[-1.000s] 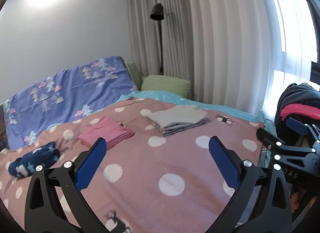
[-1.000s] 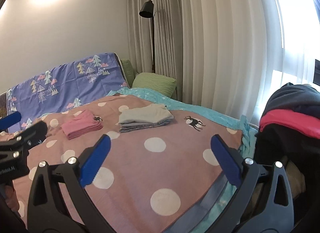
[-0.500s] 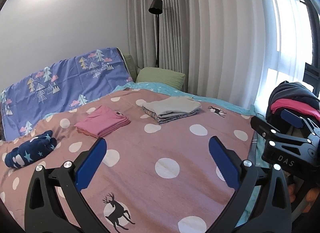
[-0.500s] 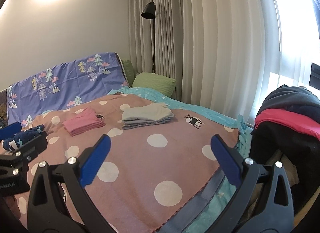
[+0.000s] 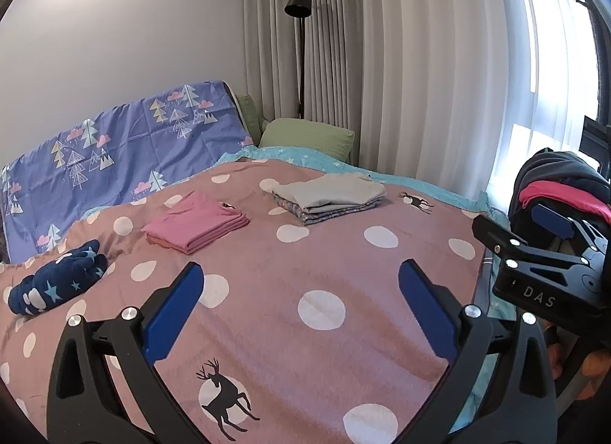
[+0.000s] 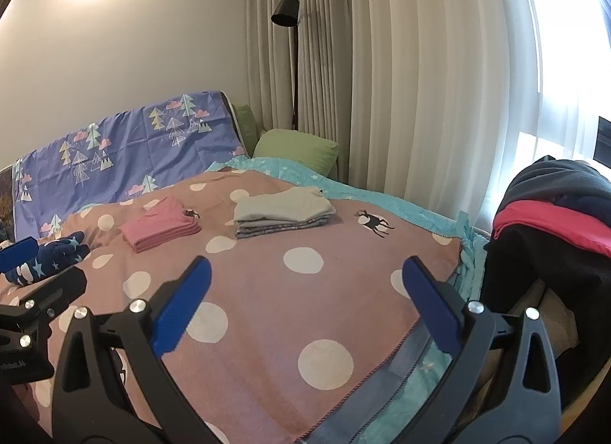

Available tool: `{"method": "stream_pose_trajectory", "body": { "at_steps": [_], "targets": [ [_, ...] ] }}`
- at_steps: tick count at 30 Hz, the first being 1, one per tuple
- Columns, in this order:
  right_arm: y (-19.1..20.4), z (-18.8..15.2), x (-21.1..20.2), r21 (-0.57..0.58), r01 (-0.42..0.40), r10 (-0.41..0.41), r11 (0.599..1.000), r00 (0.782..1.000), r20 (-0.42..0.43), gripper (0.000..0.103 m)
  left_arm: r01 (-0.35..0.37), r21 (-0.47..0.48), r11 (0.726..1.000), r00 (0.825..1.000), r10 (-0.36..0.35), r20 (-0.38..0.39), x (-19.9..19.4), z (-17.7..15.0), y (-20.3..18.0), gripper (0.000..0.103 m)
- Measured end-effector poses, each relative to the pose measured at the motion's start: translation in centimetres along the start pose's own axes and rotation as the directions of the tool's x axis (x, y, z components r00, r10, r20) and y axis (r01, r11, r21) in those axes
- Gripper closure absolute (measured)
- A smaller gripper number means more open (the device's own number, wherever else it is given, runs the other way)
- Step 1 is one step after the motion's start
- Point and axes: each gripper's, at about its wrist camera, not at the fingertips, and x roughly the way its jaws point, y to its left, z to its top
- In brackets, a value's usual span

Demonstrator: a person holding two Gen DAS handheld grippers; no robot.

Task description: Fold small clothes

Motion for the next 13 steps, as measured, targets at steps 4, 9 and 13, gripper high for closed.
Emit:
{"method": "stream_pose_trajectory", "body": {
  "at_steps": [4, 9, 13],
  "targets": [
    [0.18, -0.08, 0.25, -0.001, -0.005, 0.005, 1.0, 1.0, -0.007, 0.002, -0.009, 0.006, 1.0, 1.0, 0.009, -0.012, 0.22, -0.1, 0.07, 0.001],
    [0.25, -0.04, 0.58, -0.005, -0.007, 0.007, 1.0, 1.0, -0.014, 0.002, -0.013, 0.015, 1.0, 1.0, 0.013, -0.022, 0.41, -0.16, 0.05, 0.001],
    [0.31, 0.0, 0.85, -0.003, -0.006, 0.006, 1.0, 1.0, -0.02, 0.002, -0.012, 0.015, 1.0, 1.0, 0.012, -0.024, 0.49, -0.16, 0.09, 0.001]
  ]
}}
